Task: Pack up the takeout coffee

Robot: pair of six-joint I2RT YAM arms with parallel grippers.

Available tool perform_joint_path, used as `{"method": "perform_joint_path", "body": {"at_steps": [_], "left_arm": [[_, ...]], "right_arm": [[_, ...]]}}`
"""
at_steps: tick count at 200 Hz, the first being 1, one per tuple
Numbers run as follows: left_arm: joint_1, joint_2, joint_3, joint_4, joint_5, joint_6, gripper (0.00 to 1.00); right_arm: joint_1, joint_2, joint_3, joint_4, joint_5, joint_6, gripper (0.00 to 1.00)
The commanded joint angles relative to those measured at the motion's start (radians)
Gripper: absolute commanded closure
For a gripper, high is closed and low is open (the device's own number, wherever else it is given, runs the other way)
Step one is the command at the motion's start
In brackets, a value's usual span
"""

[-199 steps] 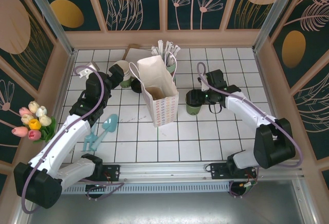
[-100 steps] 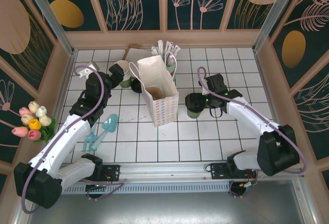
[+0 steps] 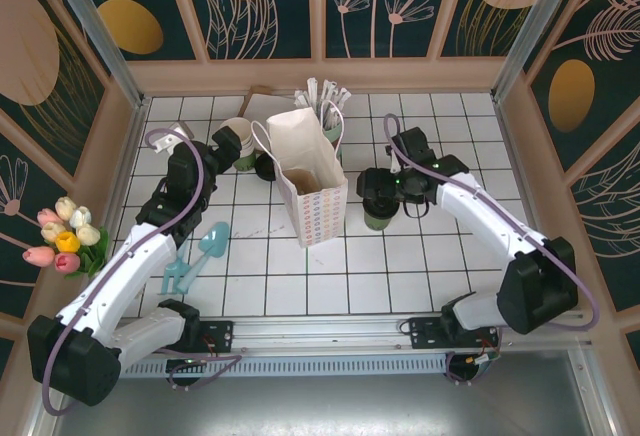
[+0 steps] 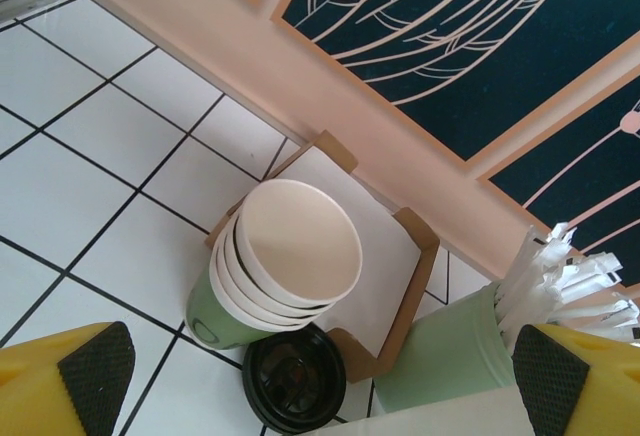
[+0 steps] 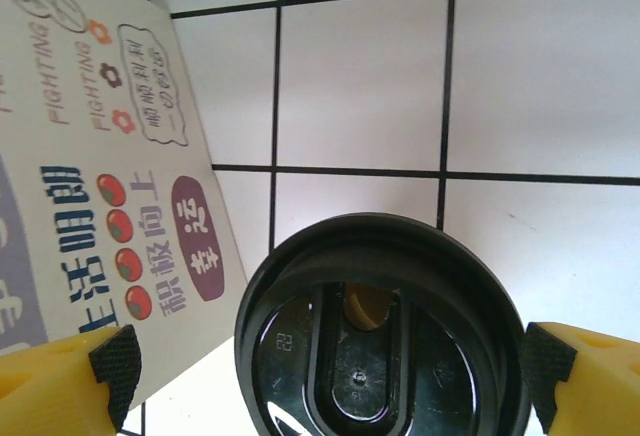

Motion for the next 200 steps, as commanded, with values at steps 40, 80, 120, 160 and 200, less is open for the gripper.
{"method": "perform_joint_path", "body": {"at_steps": [40, 80, 120, 160, 200], "left_arm": [[0.003, 0.009, -0.012, -0.007, -0.009, 0.019, 0.01], [0.003, 0.002, -0.031, 0.018, 0.003, 0.027, 0.01], [0.003, -0.005, -0.061, 0.121, 0.176, 0.100, 0.01], [0.003, -0.033, -0.046, 0.125, 0.290, 0.187, 0.01], [0.003, -0.057, -0.044, 0.097, 0.256, 0.217, 0.01]], "right_arm": [[0.015, 0.120, 0.152, -0.263, 0.049, 0.001, 0.01], [0.028, 0.170, 0.192, -0.295, -0.003, -0.035, 0.01], [0.041, 0.205, 0.203, -0.327, 0.049, -0.045, 0.01], [0.042, 0.211, 0.197, -0.324, 0.038, -0.042, 0.01], [0.043, 0.219, 0.200, -0.318, 0.007, -0.023, 0.01]]}}
